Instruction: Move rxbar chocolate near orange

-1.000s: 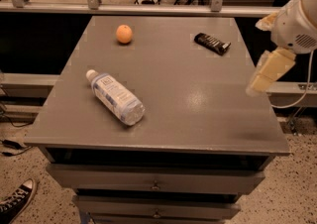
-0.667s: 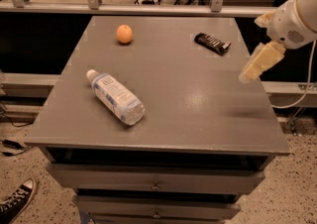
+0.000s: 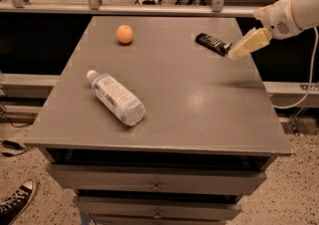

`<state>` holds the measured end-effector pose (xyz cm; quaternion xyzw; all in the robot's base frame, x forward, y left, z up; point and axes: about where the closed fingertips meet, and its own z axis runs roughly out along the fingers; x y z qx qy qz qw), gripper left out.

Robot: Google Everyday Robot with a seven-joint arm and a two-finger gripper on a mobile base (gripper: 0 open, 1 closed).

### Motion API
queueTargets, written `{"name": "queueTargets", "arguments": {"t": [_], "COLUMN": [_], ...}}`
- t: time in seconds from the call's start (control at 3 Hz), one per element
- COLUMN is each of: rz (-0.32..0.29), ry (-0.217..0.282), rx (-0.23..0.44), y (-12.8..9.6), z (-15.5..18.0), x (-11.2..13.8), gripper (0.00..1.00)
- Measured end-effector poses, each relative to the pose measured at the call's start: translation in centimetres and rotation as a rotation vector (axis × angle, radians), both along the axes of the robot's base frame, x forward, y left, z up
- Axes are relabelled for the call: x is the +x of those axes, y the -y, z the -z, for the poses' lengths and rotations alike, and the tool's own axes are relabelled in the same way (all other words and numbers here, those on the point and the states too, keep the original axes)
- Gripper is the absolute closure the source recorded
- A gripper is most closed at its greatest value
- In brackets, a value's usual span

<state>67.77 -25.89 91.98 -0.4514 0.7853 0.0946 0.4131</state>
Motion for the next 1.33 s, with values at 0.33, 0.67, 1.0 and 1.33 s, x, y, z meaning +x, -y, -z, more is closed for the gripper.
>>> {"name": "queueTargets", "arguments": {"t": [0.33, 0.67, 1.0, 1.33], "rz": [0.034, 0.051, 0.098, 0.139], "ry": [0.01, 0.033, 0.002, -0.025], "rx": [0.089, 0.097, 0.081, 0.092], "y": [0.0, -1.3, -1.8, -1.2], "z": [0.7, 1.5, 5.1, 7.1], "x": [2.7, 4.6, 6.6, 7.6], "gripper": [0.0, 0.0, 0.0, 0.0]}}
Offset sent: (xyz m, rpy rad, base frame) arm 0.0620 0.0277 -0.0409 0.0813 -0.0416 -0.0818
